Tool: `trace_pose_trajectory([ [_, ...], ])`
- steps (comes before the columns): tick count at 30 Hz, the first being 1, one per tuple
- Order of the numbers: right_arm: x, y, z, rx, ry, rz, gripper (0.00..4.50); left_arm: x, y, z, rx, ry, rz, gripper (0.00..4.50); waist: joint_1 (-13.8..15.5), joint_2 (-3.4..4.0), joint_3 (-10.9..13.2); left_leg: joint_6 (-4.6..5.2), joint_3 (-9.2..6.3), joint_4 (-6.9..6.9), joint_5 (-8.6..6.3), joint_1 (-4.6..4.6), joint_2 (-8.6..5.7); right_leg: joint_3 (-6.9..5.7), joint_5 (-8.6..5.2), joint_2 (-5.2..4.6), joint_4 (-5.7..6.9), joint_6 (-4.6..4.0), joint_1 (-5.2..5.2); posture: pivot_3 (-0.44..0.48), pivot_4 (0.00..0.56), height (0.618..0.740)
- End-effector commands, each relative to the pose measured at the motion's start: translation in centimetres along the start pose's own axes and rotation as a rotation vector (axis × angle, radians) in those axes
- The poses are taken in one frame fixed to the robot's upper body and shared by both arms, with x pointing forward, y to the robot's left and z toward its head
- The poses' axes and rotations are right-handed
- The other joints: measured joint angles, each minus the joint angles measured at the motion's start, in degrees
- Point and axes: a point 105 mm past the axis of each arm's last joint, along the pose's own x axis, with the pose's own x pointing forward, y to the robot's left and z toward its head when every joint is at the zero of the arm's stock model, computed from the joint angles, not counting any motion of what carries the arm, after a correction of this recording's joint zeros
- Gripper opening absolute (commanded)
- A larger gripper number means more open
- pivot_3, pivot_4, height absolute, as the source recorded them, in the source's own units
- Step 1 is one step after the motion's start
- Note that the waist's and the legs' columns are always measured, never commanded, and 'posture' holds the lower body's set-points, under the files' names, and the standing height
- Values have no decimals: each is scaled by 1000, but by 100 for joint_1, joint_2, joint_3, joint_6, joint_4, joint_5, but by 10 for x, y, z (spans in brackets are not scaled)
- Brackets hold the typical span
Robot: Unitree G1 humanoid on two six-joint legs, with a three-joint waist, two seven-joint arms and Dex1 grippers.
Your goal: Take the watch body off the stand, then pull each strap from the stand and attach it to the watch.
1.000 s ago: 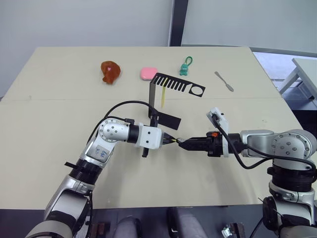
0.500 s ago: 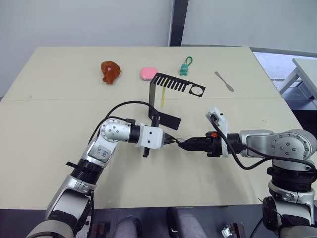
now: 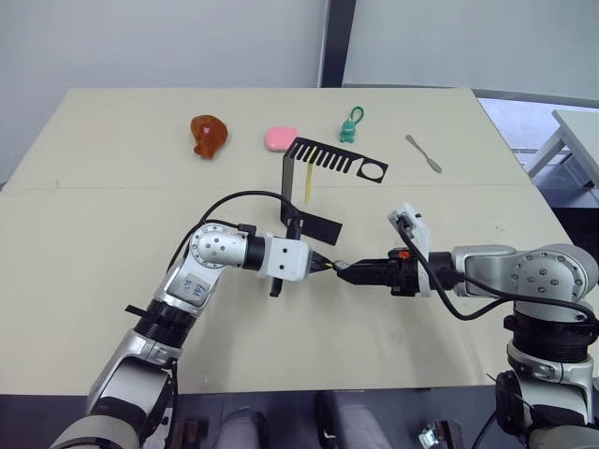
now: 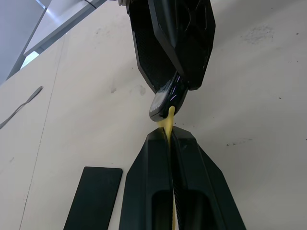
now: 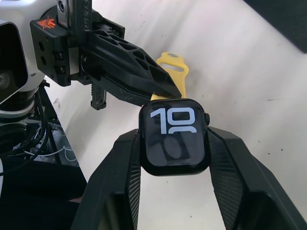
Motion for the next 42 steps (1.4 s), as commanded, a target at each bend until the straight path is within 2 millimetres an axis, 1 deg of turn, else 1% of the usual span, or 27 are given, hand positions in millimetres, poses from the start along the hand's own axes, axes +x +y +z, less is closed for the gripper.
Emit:
trace_pose_trajectory([
  [1, 3, 17, 10, -122, -24, 34, 1505, -9, 7, 29, 25, -92, -11, 838, -16, 1, 1, 0, 0, 0, 0, 0, 0, 0, 0, 0, 0, 0, 0, 0, 150, 740],
  [3, -3, 18, 13, -143, -38, 29, 1505, -29, 2, 26, -29, -68, -33, 1734, -30, 3, 2, -1, 1, -1, 0, -4, 3, 0, 0, 1, 4, 0, -7, 0, 150, 740],
  [4, -7, 19, 14, -151, -39, 30, 1505, -41, -2, 24, -67, -50, -45, 2315, -32, 4, 2, -2, 0, -2, 1, -6, 5, 0, 0, 2, 4, 0, -11, 0, 150, 740],
  [6, -13, 19, 11, -185, -26, 16, 1505, -64, -5, 21, -151, -18, -52, 3158, -42, 6, 4, -3, 0, -2, 1, -4, 6, 0, -1, 2, 6, -1, -10, 0, 150, 740],
  [9, -20, 17, 7, -244, -8, -17, 1505, -84, -4, 26, -282, -25, -49, 4468, -22, 6, 4, -3, -3, 0, 2, -3, 5, -2, -1, -1, 6, -3, -9, 0, 150, 740],
  [11, -23, 18, 7, -346, -13, -39, 1505, -94, -3, 34, -381, -70, -58, 4468, 18, 6, 4, 0, -9, 6, 1, -11, 2, -7, -1, -2, 1, -2, -8, 0, 150, 740],
  [13, -25, 23, 10, -507, -34, -42, 1505, -100, -3, 40, -472, -104, -74, 4468, 27, 6, 4, 6, -12, 8, -3, -19, -2, -9, 0, -4, -7, 0, -7, 0, 150, 740],
  [17, -28, 40, 6, -858, -68, 34, 1505, -103, -3, 50, -543, -160, -98, 4468, 20, 5, 5, 9, -12, 8, -5, -22, -4, -10, 3, -2, -18, 6, -6, 0, 150, 740],
  [20, -28, 42, 5, -1011, -86, 55, 1505, -102, -7, 55, -542, -170, -112, 4468, -3, 5, 5, 6, -10, 10, -3, -19, -4, -7, 3, 1, -13, 7, -6, 0, 150, 740],
  [22, -28, 40, 2, -1052, -77, 68, 1505, -101, -12, 57, -538, -172, -128, 4468, -6, 5, 5, 3, -8, 10, -2, -15, -3, -5, 3, 2, -9, 6, -6, 0, 150, 740],
  [24, -28, 38, -1, -1094, -69, 77, 1505, -98, -15, 55, -507, -150, -117, 4468, -1, 5, 5, 3, -7, 10, -2, -12, -3, -5, 3, 2, -7, 5, -6, 0, 150, 740],
  [27, -28, 30, -5, -1150, -39, 63, 1505, -97, -13, 50, -471, -124, -78, 4468, 13, 4, 6, 3, -7, 13, -2, -10, -3, -4, 2, 1, -7, 4, -4, 0, 150, 740],
  [29, -27, 25, -4, -1170, -39, 45, 1505, -96, -13, 49, -461, -124, -71, 4468, 18, 4, 5, 4, -6, 20, -2, -11, -3, -4, 2, 0, -5, 4, -4, 0, 150, 740],
  [36, -20, 24, -4, -1156, -51, 75, 1505, -98, -12, 41, -453, -109, -22, 4468, 11, 4, 5, 4, -6, 23, -3, -9, -2, -4, 1, 1, 0, 2, -4, 0, 150, 740],
  [38, -14, 23, -8, -1122, -54, 100, 1505, -102, -14, 33, -469, -96, 2, 4468, 7, 4, 5, 4, -5, 22, -3, -7, -2, -3, 0, 1, 1, 1, -3, 0, 150, 740],
  [42, 11, 11, -20, -1075, -3, 125, 1505, -111, -24, 17, -483, -33, 7, 4468, -13, 3, 5, 3, -2, 27, -3, -4, 1, -3, -2, 3, 9, -2, -4, 0, 150, 740],
])
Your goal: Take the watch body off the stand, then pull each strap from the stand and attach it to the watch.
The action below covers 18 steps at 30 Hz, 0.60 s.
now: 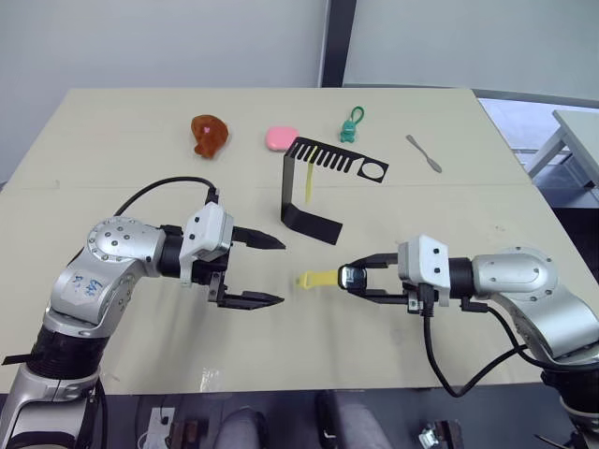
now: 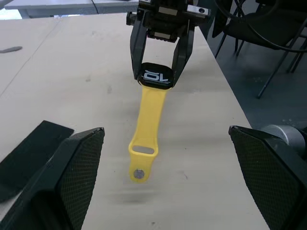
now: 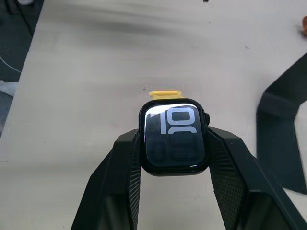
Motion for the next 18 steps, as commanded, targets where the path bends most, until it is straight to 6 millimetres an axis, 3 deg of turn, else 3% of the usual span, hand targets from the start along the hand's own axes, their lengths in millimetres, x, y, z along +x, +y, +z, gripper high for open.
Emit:
trace_pose_trajectory([
  [1, 18, 1, -12, 15, 32, 35, 1505, -13, 3, -3, 26, 36, 42, 4468, 5, 1, 0, -1, 0, 1, 0, 0, 1, -1, -1, 1, 0, -2, 0, 0, 150, 740],
  [4, 35, 4, -28, 56, 71, 71, 1505, -16, 1, -15, 15, 73, 42, 4468, 12, 0, 0, 1, 0, 6, -1, -2, -1, -2, -2, -2, 2, -3, -1, 0, 150, 740],
  [8, 42, 3, -38, 53, 133, 85, 1505, -16, 0, -20, 19, 85, 43, 4468, 38, 0, 0, 6, -1, 13, -6, -7, 0, -8, -2, -5, 2, -3, -1, 0, 150, 740],
  [12, 40, -2, -33, 43, 148, 88, 1505, -17, 4, -32, 23, 126, 71, 4468, 25, 1, 0, 7, 0, 25, -9, -7, 1, -7, -1, -4, 9, -3, -1, 0, 150, 740],
  [13, 37, -3, -29, 25, 139, 90, 2546, -18, 5, -33, 17, 121, 80, 4500, 25, 1, 0, 6, -1, 25, -9, -7, 2, -9, -2, -3, 10, -3, -1, 0, 150, 740],
  [16, 28, -4, -20, 25, 114, 92, 3886, -22, 8, -30, 3, 99, 104, 4500, 24, 1, 1, 5, -1, 23, -11, -7, 4, -10, -2, -2, 9, -3, -1, 0, 150, 740],
  [17, 16, -6, -18, 33, 110, 79, 4402, -27, 10, -31, -12, 85, 144, 4500, 26, 2, 1, 5, -1, 23, -12, -8, 4, -11, -2, -2, 8, -3, -1, 0, 150, 740],
  [18, 3, -7, -17, 48, 104, 63, 4462, -33, 11, -33, -18, 80, 189, 4500, 29, 2, 1, 5, -1, 23, -12, -9, 4, -10, -2, -3, 8, -3, -2, 0, 150, 740],
])
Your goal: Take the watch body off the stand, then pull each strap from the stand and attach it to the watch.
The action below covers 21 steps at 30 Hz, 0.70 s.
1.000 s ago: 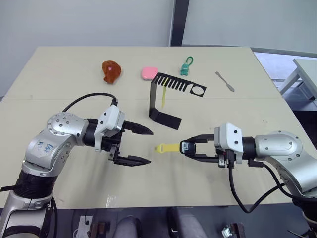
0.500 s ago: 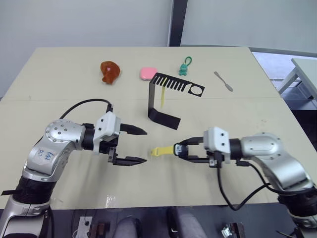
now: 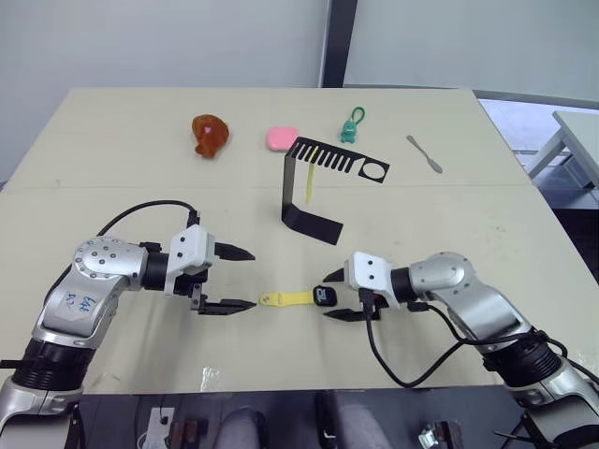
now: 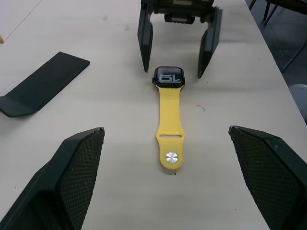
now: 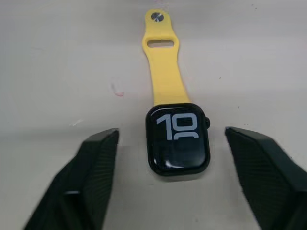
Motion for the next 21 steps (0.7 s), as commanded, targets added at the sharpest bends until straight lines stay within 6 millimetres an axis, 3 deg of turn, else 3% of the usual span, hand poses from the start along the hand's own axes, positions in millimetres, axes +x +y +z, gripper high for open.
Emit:
trace_pose_trajectory([
  [1, -47, -4, 10, 13, -55, -61, 4462, -20, 6, -3, -11, -35, 141, 4500, 10, 0, 0, 1, -1, 1, -1, 0, 1, -1, 0, 0, 1, 0, 0, 0, 150, 740],
  [4, -95, -9, 0, 127, -87, -187, 4462, -44, 8, -14, -96, -47, 274, 4500, 27, -1, 0, 8, -2, 2, -8, 1, 1, 0, 0, -3, -2, 0, 3, 0, 150, 740],
  [7, -149, -7, -17, 260, -87, -361, 4462, -84, 11, -24, -239, -81, 463, 4500, 51, -2, -1, 11, -3, 11, -11, 0, 3, -1, 0, -3, -2, 1, 6, 0, 150, 740],
  [12, -199, 8, -39, 371, -46, -571, 4462, -140, 6, -46, -377, -79, 730, 4500, 56, -3, -1, 10, -2, 1, -15, 13, 3, 3, 0, -2, -6, 1, 16, 0, 150, 740],
  [14, -209, 12, -45, 398, -39, -634, 4462, -153, 3, -52, -403, -67, 802, 4500, 49, -3, -1, 8, 0, -2, -16, 21, 4, 5, 0, -1, -10, 1, 24, 0, 150, 740],
  [17, -211, 16, -48, 420, -51, -666, 4462, -157, 3, -51, -408, -68, 837, 4500, 53, -4, -2, 6, -1, -4, -18, 29, 4, 3, 0, -1, -12, 0, 35, 0, 150, 740],
  [19, -201, 18, -47, 428, -80, -655, 4462, -147, 7, -45, -411, -102, 830, 4500, 65, -4, -2, 4, -2, -4, -21, 30, 3, 2, 0, -1, -14, 0, 37, 0, 150, 740],
  [21, -179, 16, -39, 447, -156, -610, 4462, -119, 10, -30, -410, -169, 755, 4500, 105, -5, -2, 5, -4, -5, -22, 30, 4, 1, 0, -2, -17, 1, 42, 0, 150, 740],
])
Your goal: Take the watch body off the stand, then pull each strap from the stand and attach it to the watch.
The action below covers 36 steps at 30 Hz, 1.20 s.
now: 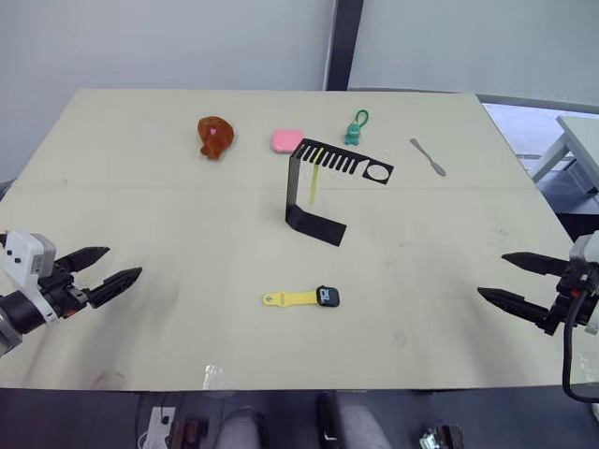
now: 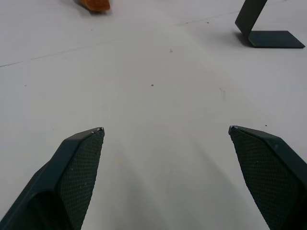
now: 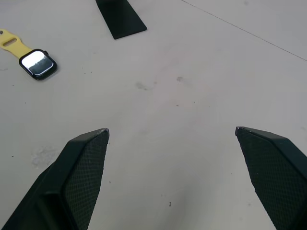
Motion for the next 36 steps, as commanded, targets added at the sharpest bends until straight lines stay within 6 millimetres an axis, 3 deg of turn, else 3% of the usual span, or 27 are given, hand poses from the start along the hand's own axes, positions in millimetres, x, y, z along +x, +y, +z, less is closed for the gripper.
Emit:
trace_pose_trajectory([
  [1, 25, 22, 15, 18, -101, 83, 4462, 28, -41, 24, 12, -90, -144, 4500, 27, -2, -1, 0, -1, 4, 0, 0, 0, -1, 0, 0, 0, 1, 3, 0, 150, 740],
  [2, 31, 26, 17, 26, -117, 99, 4462, 33, -50, 27, 11, -99, -174, 4500, 33, -2, -2, 0, -1, 5, 0, 0, 0, 0, 2, 0, 0, 4, 5, 0, 150, 740],
  [4, 62, 41, 22, 28, -162, 160, 4462, 54, -79, 38, 26, -147, -250, 4500, 37, -3, -2, -1, -1, 8, -1, -1, -1, 1, 2, -1, 3, 4, 4, 0, 150, 740],
  [6, 90, 52, 32, 28, -214, 194, 4462, 69, -96, 50, 22, -200, -273, 4500, 32, -3, -3, -3, -2, 15, -1, 1, 0, -1, 2, 3, 5, 4, 6, 0, 150, 740],
  [10, 143, 52, 43, 6, -246, 124, 4462, 89, -123, 59, 44, -236, -335, 4500, -35, 0, -3, -12, 5, 15, 1, -1, 1, 8, 1, 12, 17, 1, -10, 0, 150, 740],
  [12, 167, 51, 44, 44, -243, 103, 3930, 99, -133, 63, 32, -248, -359, 4500, -44, 1, -2, -13, 7, 18, 2, -6, 1, 7, 0, 11, 18, 1, -15, 0, 150, 740],
  [14, 182, 54, 46, 73, -254, 107, 3102, 105, -141, 64, 46, -245, -383, 4500, -58, 1, -2, -13, 7, 24, 2, -8, 3, 6, 0, 11, 20, 1, -16, 0, 150, 740],
  [20, 215, 51, 47, 97, -238, 46, 41, 113, -151, 60, 83, -244, -391, 4500, -102, 2, -2, -13, 9, 26, 2, -10, 2, 5, 0, 8, 22, 1, -18, 0, 150, 740],
  [27, 235, 55, 32, 80, -145, 10, 41, 119, -160, 62, 61, -266, -388, 4500, -124, 3, -2, -13, 9, 25, 2, -10, 5, 5, 0, 10, 25, 1, -21, 0, 150, 740],
  [36, 243, 54, 6, 135, -5, -23, 41, 141, -165, 67, 99, -290, -325, 4500, -117, 3, -7, -13, 9, 28, 2, -7, 4, 6, 0, 9, 27, 1, -17, 0, 150, 740],
])
